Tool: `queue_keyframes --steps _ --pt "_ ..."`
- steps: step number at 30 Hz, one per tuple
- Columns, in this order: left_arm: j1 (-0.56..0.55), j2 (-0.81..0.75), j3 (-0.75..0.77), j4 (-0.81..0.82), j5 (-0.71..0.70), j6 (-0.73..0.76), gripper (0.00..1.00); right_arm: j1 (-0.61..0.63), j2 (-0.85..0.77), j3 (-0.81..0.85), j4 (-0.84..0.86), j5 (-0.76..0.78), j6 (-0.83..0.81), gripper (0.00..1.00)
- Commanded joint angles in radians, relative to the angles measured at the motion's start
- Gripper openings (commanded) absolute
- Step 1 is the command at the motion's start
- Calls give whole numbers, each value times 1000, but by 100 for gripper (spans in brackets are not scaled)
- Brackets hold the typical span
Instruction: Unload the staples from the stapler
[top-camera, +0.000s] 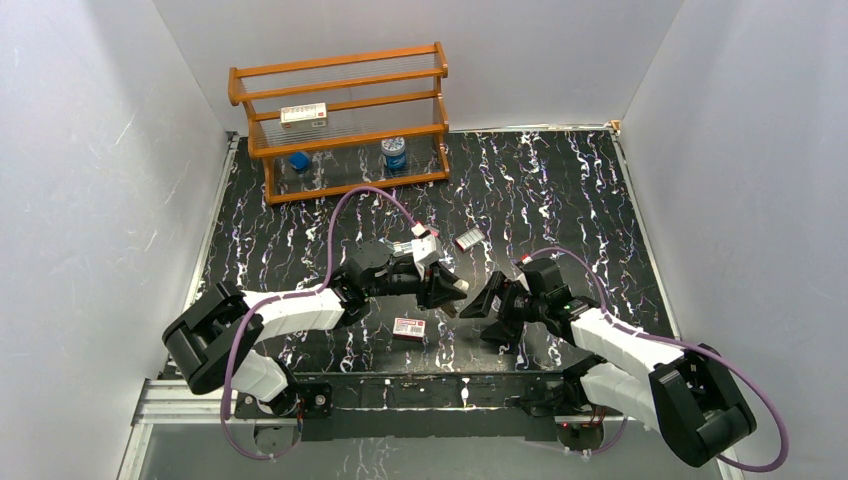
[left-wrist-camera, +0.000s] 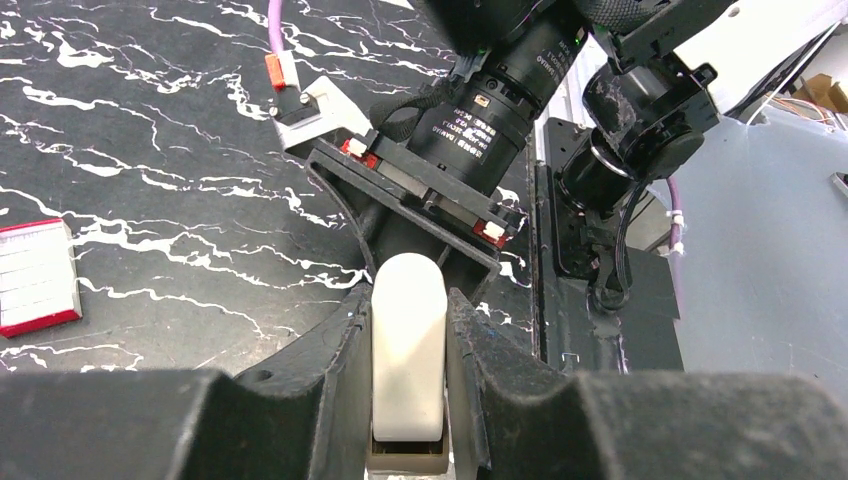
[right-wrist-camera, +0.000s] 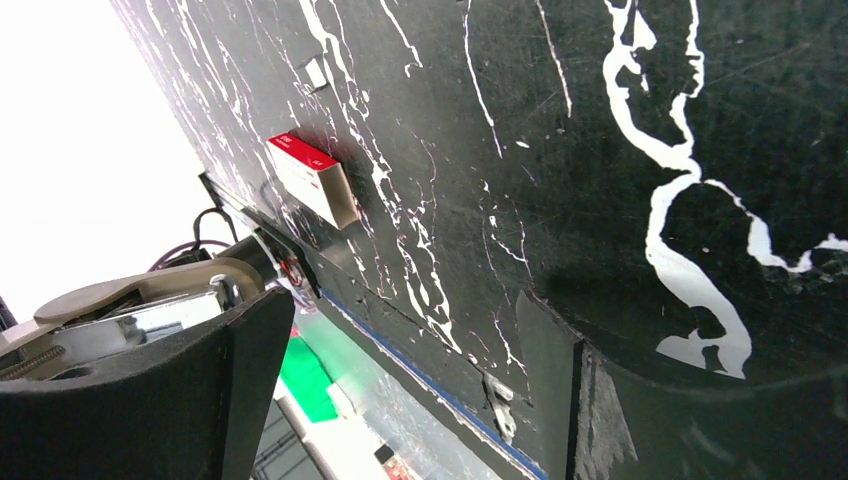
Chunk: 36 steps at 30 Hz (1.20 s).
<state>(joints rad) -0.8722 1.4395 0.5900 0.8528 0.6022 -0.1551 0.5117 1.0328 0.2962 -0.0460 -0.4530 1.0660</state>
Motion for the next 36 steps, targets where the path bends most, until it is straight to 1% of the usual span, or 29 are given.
queue_keyframes --steps 1,9,20,29,33,36 --pt "5 -18 10 66 -5 -11 0 0 6 6 63 -28 8 91" --pt "6 -39 -18 43 -31 -2 0 0 -36 19 -45 38 -20 92" --pt "6 -74 2 -130 -53 86 0 -1 -80 28 -111 92 -22 94" --pt "6 -88 27 -266 -83 144 0 0 -135 45 -197 172 -26 96" --pt "5 -92 36 -293 -82 150 0 0 -155 52 -204 171 -38 96" --pt "6 -105 29 -294 -102 150 0 -1 -148 45 -165 116 -44 95"
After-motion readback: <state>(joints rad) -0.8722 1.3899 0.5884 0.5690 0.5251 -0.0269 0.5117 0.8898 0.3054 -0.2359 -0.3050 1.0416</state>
